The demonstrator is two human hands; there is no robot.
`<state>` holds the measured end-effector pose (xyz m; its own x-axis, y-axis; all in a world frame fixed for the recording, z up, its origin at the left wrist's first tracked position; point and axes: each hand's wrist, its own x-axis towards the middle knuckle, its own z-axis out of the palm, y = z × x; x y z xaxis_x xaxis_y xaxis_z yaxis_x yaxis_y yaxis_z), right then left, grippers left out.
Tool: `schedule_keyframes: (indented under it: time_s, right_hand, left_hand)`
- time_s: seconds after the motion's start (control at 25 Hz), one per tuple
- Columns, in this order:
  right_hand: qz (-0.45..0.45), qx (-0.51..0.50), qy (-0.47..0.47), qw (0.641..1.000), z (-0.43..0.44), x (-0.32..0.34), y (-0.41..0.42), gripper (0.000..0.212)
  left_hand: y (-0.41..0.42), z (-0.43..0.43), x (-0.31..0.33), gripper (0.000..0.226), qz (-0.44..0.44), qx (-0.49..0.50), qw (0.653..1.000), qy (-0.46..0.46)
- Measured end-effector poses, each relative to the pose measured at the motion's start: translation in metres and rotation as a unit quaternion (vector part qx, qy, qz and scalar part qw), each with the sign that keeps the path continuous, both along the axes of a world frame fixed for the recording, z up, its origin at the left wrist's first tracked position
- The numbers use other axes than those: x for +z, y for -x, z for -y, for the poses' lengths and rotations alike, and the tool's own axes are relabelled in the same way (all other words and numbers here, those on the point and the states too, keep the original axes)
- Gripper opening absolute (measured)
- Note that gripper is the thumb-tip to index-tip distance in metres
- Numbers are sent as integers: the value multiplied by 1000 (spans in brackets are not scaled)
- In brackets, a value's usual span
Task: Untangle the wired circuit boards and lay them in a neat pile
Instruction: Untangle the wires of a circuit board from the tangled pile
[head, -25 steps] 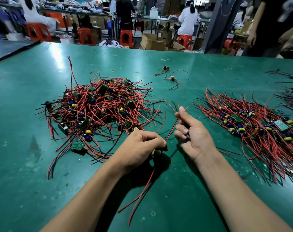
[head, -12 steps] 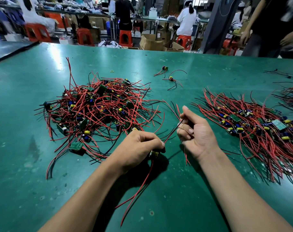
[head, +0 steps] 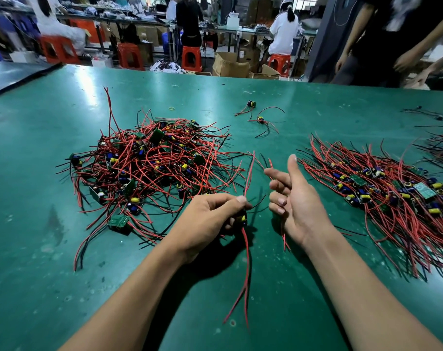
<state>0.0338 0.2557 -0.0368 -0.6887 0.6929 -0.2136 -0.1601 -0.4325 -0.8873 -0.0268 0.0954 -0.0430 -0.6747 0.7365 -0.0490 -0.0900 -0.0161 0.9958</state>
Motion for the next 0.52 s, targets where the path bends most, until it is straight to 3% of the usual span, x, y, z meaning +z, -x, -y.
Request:
schedule_keyframes:
  time_s: [0.12,0.2,0.28,0.36,0.44,0.52]
  right_hand:
    - [7,19,-67,998,3,0,-1,43]
    - [28,65,-188,980,10,-3,-3,28]
    - [73,96,-388,914,19,-8,-4,32]
    - [93,117,-518,842,25,-15,-5,42]
    - [75,119,-556,819,27,-16,-4,39]
    - [65,70,-559,823,24,-16,-3,31]
  left_hand:
    - [0,-1,3,43,45,13,999,7]
    - [2,0,4,50,34,19,999,22]
    - [4,1,4,51,15,34,999,21]
    - [6,-1,2,55,57,54,997,-12]
    - [7,-2,1,55,100,67,992,-36]
    - [7,-4,0,50,103,76,990,-51]
